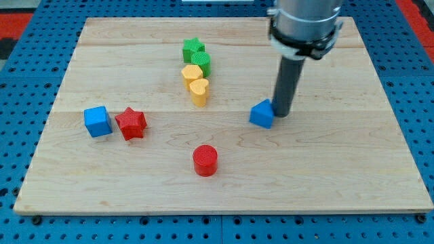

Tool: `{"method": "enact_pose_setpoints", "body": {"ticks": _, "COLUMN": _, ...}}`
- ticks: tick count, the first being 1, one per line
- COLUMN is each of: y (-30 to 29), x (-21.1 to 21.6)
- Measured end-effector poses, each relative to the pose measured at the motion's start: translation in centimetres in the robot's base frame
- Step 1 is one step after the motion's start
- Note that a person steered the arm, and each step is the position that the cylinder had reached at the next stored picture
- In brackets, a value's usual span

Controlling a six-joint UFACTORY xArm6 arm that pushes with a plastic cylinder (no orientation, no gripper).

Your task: Move the blue triangle to the right of the red star

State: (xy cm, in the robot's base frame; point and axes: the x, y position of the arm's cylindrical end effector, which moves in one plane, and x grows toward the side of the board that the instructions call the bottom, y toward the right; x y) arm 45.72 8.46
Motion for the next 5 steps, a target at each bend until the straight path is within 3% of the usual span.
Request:
{"method": "enact_pose_setpoints", "body": {"ticks": 3, "y": -10.9, "x": 1.7}}
{"method": "enact_pose_setpoints", "body": {"ticks": 5, "y": -10.6, "x": 4.9}}
